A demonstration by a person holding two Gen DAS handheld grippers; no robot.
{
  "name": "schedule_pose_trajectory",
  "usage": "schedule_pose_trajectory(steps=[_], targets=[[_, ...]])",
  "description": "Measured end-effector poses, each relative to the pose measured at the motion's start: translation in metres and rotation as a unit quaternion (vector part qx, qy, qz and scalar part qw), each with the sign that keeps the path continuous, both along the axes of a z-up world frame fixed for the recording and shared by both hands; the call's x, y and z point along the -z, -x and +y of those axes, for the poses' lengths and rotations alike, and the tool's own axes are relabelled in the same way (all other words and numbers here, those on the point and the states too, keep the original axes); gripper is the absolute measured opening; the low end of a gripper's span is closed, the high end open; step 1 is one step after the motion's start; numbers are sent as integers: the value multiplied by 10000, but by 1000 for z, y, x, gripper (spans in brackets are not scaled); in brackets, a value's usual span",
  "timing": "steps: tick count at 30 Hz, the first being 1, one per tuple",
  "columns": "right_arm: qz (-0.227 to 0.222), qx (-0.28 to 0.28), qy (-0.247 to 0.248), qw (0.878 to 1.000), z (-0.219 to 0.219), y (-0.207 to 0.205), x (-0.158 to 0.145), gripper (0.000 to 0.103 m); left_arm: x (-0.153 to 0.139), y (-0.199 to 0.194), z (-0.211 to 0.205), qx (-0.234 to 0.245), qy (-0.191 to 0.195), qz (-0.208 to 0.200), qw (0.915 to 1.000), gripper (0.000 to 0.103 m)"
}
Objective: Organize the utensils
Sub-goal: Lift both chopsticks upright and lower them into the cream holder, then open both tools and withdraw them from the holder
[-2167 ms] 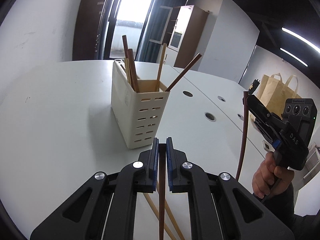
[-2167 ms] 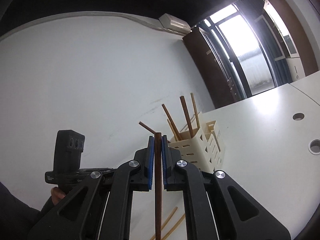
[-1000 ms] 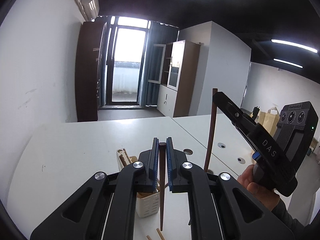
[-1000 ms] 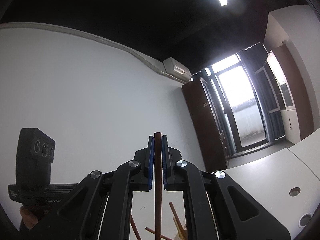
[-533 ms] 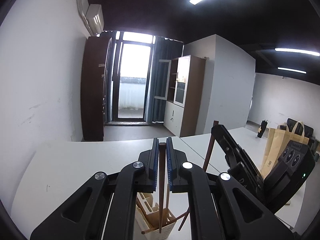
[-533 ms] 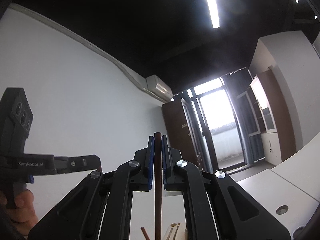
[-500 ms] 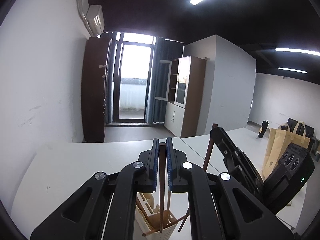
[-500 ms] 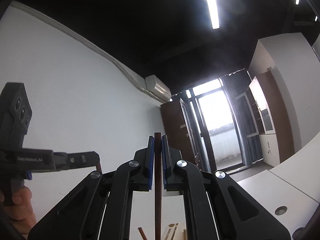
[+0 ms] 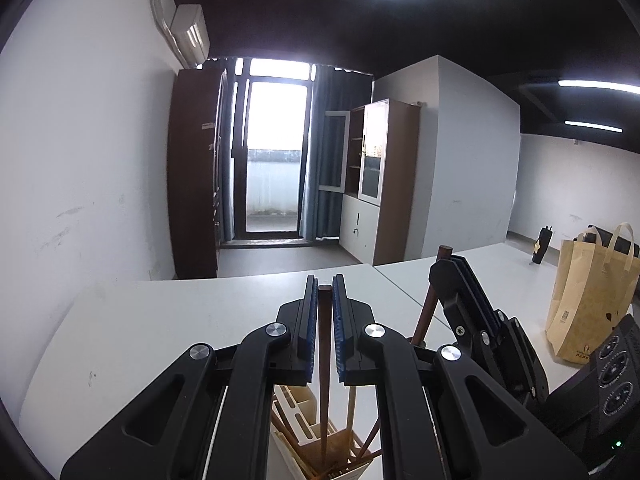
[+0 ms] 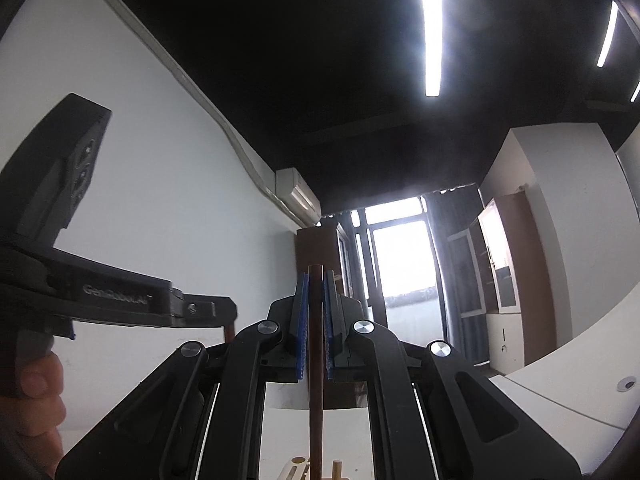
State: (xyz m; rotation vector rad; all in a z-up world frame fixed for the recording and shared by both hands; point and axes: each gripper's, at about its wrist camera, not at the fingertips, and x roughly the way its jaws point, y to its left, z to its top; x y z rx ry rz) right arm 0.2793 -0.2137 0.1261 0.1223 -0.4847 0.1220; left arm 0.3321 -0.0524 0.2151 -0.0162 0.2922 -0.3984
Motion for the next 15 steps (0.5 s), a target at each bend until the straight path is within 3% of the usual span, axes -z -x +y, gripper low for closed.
schedule_pose_trajectory(steps=[15], targets=[[627, -99, 319, 9975, -5, -11, 31, 8, 32, -12, 3, -115, -218, 426, 9988, 7]])
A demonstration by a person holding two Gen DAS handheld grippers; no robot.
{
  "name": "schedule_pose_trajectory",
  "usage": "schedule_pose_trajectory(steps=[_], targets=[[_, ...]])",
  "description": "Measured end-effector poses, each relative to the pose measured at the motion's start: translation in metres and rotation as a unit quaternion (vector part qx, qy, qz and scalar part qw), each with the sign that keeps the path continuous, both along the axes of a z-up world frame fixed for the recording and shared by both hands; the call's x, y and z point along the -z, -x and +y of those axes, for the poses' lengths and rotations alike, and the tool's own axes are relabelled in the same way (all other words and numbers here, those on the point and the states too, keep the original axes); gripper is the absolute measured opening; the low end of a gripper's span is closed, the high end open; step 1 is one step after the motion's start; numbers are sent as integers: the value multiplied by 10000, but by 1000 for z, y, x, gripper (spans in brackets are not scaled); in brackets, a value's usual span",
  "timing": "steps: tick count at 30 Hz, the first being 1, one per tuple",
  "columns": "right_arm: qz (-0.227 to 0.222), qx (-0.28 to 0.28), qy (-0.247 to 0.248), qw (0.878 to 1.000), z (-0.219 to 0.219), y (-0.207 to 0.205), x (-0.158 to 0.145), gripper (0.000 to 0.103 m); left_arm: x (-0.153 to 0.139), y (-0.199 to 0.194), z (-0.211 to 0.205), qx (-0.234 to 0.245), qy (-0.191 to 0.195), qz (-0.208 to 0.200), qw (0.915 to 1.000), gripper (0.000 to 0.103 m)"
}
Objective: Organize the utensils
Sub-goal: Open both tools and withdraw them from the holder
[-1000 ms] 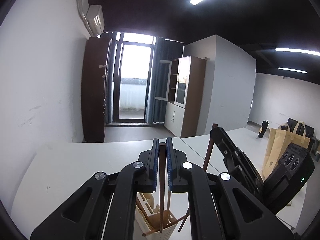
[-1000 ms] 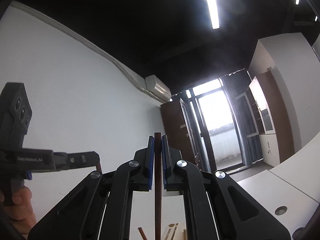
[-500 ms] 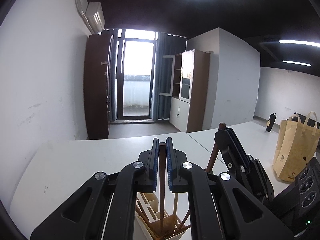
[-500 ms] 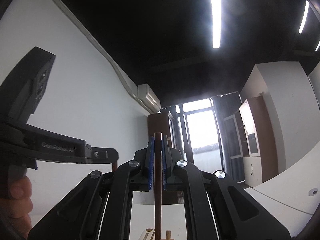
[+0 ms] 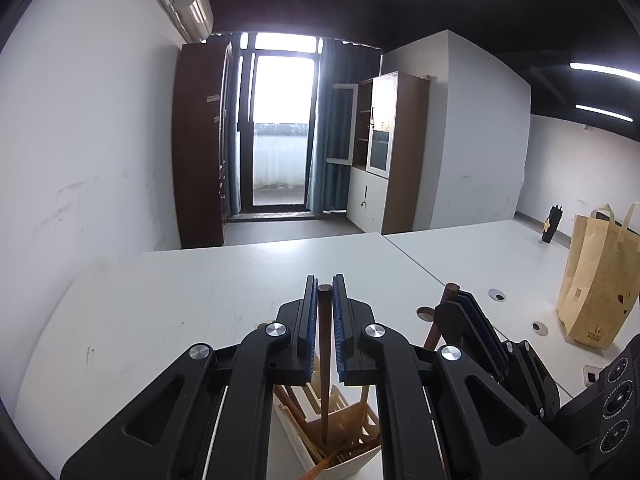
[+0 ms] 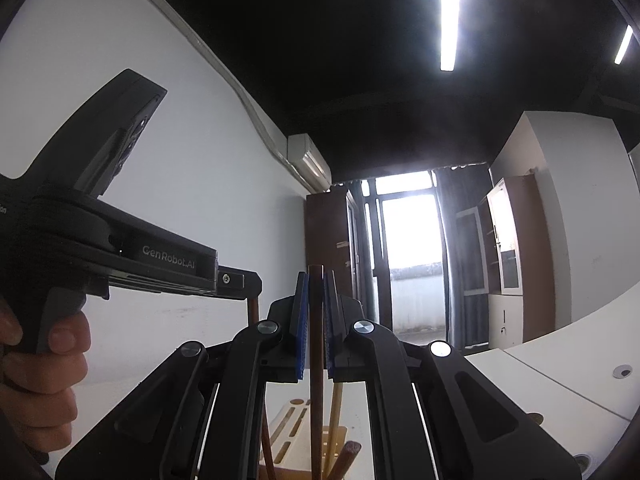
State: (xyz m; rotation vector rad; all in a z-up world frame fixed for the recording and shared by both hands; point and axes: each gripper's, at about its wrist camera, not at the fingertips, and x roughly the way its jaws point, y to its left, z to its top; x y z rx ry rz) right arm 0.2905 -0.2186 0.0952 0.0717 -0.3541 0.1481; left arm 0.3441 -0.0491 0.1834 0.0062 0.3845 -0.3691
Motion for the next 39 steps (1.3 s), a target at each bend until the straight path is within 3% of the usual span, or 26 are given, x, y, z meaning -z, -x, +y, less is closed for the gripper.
schedule_pose_trajectory(steps=[17, 19, 21, 23, 24, 25, 27, 30, 32, 35, 39], targets=[[755, -235, 418, 9960, 4, 10, 3, 8, 22, 6, 9, -158, 47, 617, 9980, 7], [855, -256, 404, 9952, 4, 11, 0, 18, 23, 8, 11, -177, 22, 656, 9977, 14], [827, -324, 321, 9955, 1, 18, -2, 41, 21, 12, 12, -67, 51, 704, 9975, 18], [659, -261, 159, 9974, -3, 33, -3, 43, 16, 20, 15, -56, 111, 679, 9976, 23], [599, -290, 74, 9978, -7, 41, -6, 47, 11, 26, 18, -67, 156, 640, 9978, 33], [557, -301, -10, 9980, -10, 48, -9, 50, 7, 33, 21, -81, 203, 599, 9980, 51], [469, -256, -203, 9984, -17, 65, -12, 70, -1, 49, 29, -154, 248, 413, 9987, 72], [582, -254, -401, 9972, -29, 84, -16, 86, -5, 74, 43, -305, 244, 202, 9990, 96], [847, -267, -496, 9948, -34, 89, -13, 92, 2, 85, 53, -468, 227, 259, 9983, 97], [1598, -408, -631, 9843, -39, 85, 4, 92, 25, 97, 67, -472, 286, 602, 9967, 97], [3052, -689, -686, 9473, -34, 54, 49, 92, 80, 101, 74, -568, 79, 1292, 9900, 97]])
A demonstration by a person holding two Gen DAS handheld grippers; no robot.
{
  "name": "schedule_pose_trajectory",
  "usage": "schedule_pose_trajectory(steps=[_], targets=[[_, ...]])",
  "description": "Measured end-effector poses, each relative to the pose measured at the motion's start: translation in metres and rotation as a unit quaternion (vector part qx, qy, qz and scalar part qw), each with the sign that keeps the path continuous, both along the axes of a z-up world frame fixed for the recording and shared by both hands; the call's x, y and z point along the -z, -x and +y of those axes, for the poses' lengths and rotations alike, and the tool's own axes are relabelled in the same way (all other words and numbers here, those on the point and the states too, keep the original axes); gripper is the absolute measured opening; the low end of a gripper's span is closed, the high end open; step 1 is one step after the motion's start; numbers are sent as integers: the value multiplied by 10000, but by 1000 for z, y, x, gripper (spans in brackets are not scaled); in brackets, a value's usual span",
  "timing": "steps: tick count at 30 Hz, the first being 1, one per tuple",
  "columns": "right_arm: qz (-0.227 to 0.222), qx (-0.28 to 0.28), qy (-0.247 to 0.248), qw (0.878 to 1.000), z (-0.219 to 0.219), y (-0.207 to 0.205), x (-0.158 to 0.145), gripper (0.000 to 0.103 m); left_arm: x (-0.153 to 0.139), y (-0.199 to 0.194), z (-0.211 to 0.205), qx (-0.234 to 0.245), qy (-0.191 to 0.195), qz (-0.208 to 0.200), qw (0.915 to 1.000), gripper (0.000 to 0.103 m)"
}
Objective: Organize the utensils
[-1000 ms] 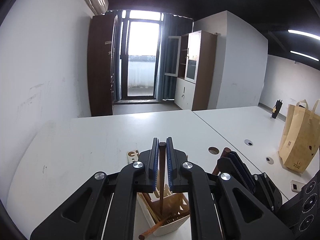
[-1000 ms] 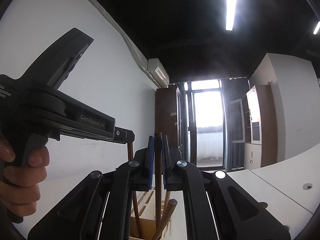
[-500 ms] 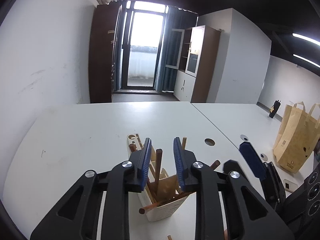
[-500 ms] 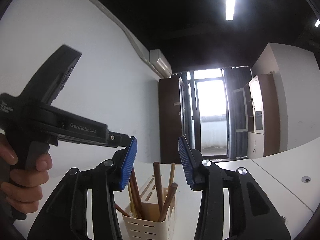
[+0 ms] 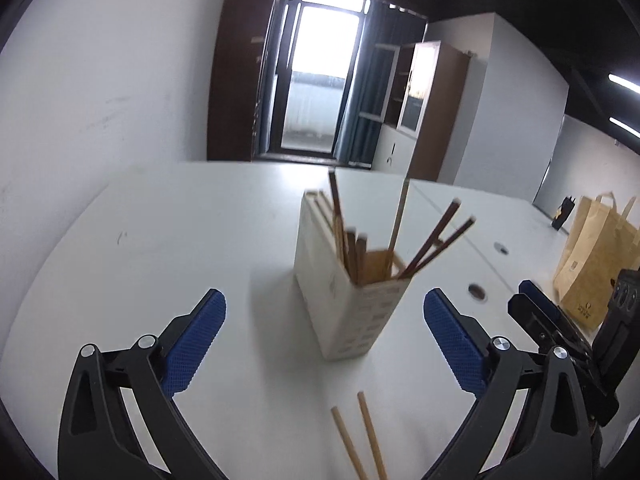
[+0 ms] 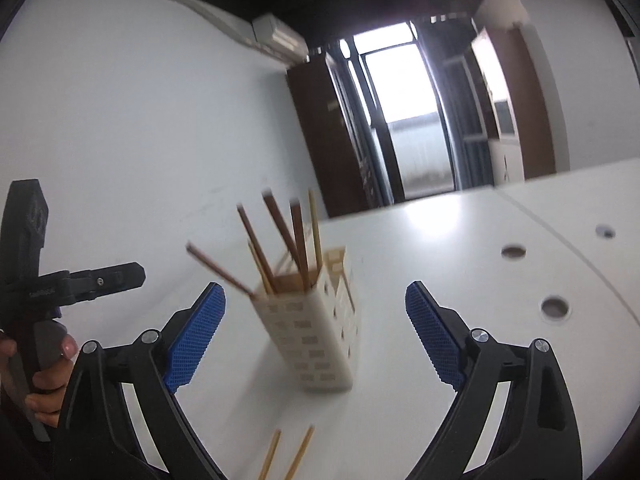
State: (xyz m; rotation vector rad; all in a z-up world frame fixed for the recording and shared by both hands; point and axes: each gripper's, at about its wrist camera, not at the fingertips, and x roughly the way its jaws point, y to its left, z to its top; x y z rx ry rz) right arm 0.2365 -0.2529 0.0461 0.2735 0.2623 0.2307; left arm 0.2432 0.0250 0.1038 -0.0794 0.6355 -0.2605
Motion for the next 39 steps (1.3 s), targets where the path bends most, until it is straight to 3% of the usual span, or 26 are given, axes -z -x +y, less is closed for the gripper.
schedule_pose_trajectory(steps=[4, 7, 9, 12, 15, 17, 21, 24, 27, 32, 33, 34, 39], targets=[[1275, -297, 426, 9905, 25, -38, 52, 92, 73, -15, -7, -171, -417, 866, 9952, 97], [1781, -494, 719, 9801, 46, -53, 83, 92, 117, -21, -14, -205, -467, 1365, 9893, 97], [1941, -627, 965, 9742, 61, -55, 95, 68, 134, -26, -17, -235, -537, 1614, 9851, 94], [2151, -872, 1243, 9647, 79, -57, 114, 58, 145, -32, -17, -221, -409, 1744, 9836, 93], [2283, -966, 1519, 9568, 92, -59, 127, 50, 148, -28, -23, -289, -665, 1634, 9839, 89], [2390, -977, 1727, 9505, 99, -63, 137, 35, 154, -26, -31, -233, -761, 1627, 9835, 88], [2317, -1001, 1793, 9509, 101, -60, 141, 14, 168, -22, -40, -54, -567, 1758, 9828, 87], [2354, -952, 1567, 9544, 93, -62, 141, 9, 172, -22, -42, -117, -694, 1758, 9819, 87], [2267, -863, 1387, 9602, 84, -59, 136, 7, 176, -24, -42, -60, -580, 1848, 9810, 87], [2058, -777, 1094, 9694, 72, -54, 124, 7, 180, -31, -47, -162, -801, 1857, 9792, 66], [2019, -773, 1007, 9712, 70, -53, 122, 7, 184, -34, -49, -94, -751, 1979, 9773, 53], [1962, -761, 929, 9732, 67, -50, 120, 7, 186, -36, -51, -35, -690, 2088, 9755, 49], [1634, -846, 506, 9816, 49, -34, 105, 7, 187, -34, -67, 62, -936, 2076, 9737, 45]])
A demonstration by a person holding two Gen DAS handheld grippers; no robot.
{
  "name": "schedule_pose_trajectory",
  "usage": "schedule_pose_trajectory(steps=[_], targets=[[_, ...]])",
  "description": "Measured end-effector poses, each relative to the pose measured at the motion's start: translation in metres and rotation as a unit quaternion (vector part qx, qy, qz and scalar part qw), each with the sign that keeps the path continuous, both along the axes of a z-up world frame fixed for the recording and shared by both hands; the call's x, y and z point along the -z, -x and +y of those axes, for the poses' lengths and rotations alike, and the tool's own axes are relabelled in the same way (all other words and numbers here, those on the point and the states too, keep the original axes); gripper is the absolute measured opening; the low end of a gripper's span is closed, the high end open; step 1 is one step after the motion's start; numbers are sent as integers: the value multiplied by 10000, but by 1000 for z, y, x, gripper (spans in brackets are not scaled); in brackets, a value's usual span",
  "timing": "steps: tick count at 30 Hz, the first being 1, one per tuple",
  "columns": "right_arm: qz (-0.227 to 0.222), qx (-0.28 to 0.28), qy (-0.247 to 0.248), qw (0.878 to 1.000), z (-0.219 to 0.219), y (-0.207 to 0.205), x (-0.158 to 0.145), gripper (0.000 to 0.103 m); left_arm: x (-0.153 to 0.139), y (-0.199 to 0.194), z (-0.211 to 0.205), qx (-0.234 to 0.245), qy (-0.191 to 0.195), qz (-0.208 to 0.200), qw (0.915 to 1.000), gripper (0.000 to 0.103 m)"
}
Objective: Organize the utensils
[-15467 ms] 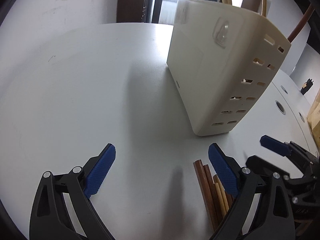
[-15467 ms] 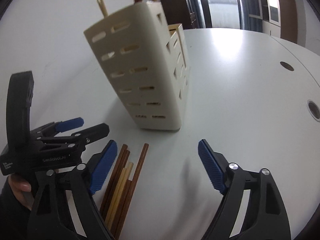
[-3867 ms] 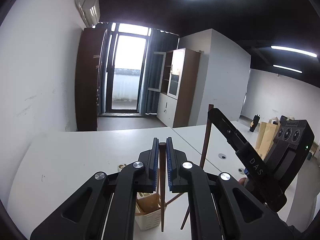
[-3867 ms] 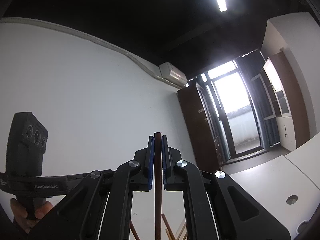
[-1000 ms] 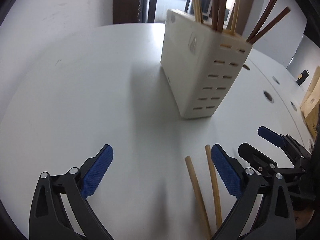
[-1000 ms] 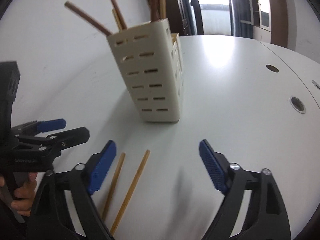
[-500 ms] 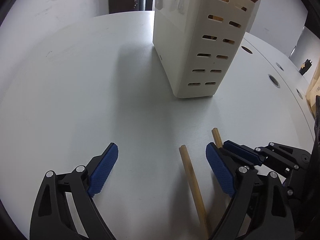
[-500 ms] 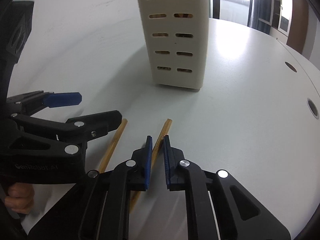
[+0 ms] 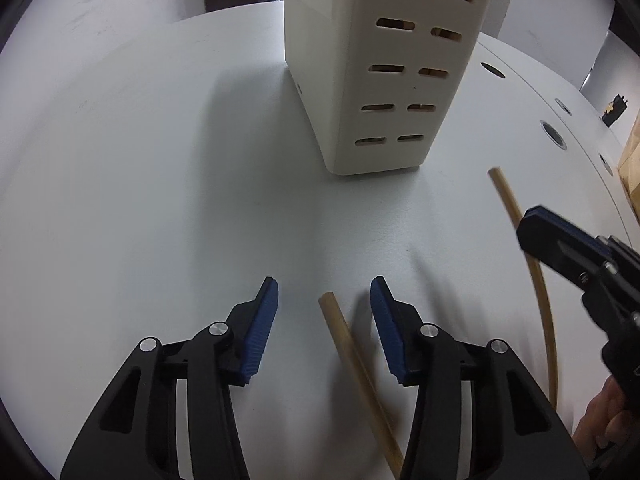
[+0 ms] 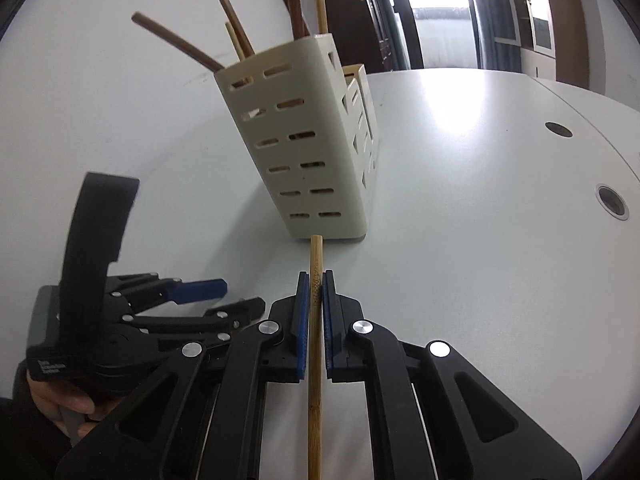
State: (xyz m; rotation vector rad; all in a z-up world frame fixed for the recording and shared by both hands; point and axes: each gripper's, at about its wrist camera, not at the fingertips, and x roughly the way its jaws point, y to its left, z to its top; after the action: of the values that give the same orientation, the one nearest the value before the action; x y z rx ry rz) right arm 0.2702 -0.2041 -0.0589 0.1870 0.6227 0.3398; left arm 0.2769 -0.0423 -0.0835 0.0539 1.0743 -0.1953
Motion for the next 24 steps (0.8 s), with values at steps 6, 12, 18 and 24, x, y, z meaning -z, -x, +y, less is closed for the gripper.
schedule_pose_trajectory(steps=[6, 12, 18, 24], targets=[[-343, 147, -514, 9980, -29, 5, -17, 7, 1, 1, -3, 84, 301, 167, 9994, 6], [-1173, 52, -1100, 9870, -49, 24, -43, 7, -21, 12, 11, 126, 803, -86, 9967, 5], [-1760, -340, -1769, 9678, -68, 41, -67, 7, -61, 34, 30, 331, 1397, -486, 9884, 5], [-2142, -446, -2103, 9528, -70, 56, -84, 1, -96, 55, 39, 415, 1741, -961, 9791, 5]])
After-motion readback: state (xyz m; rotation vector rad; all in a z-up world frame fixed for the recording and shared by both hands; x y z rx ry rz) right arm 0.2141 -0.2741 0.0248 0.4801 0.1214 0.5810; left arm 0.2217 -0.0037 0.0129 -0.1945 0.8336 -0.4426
